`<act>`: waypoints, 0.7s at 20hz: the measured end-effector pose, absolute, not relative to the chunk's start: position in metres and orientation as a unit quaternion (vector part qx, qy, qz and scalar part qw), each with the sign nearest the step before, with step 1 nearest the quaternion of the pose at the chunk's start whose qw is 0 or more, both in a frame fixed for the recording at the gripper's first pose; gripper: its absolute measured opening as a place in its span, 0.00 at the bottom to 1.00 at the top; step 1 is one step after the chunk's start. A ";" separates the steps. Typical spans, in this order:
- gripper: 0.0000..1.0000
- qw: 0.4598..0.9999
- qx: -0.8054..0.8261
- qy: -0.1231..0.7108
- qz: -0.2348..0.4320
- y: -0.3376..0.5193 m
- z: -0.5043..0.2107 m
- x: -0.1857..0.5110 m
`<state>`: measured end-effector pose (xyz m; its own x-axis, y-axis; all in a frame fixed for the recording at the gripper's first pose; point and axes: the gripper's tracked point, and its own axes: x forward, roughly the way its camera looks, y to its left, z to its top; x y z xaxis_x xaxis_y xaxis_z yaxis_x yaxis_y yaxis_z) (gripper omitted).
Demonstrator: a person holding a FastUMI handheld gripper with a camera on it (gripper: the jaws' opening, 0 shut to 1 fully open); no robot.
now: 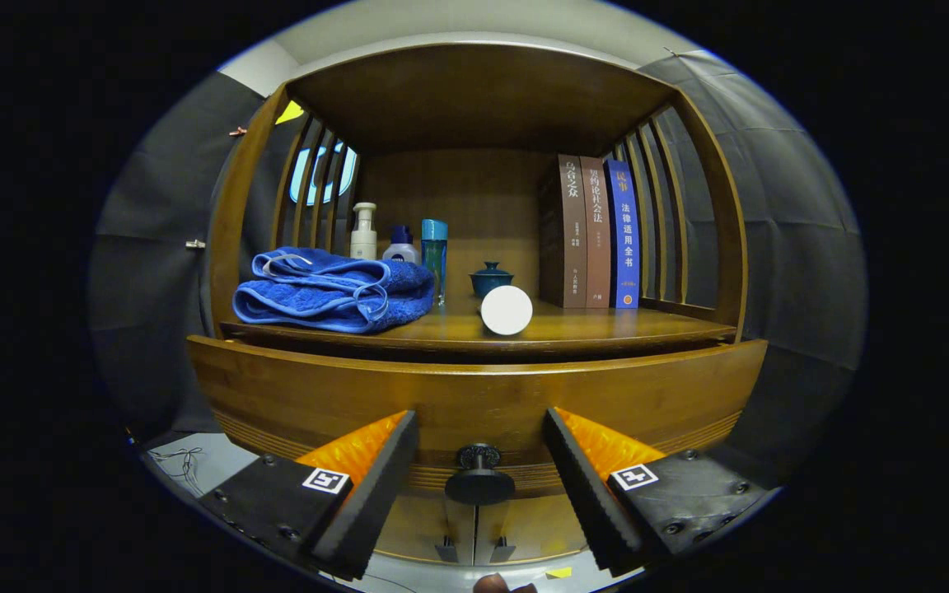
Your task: Pull open the drawer, take out the items inside it, and place them on the countertop above the cabinet.
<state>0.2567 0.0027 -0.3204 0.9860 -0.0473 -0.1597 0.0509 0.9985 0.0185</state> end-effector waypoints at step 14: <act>1.00 0.996 -0.002 0.087 -0.027 -0.001 -0.324 0.282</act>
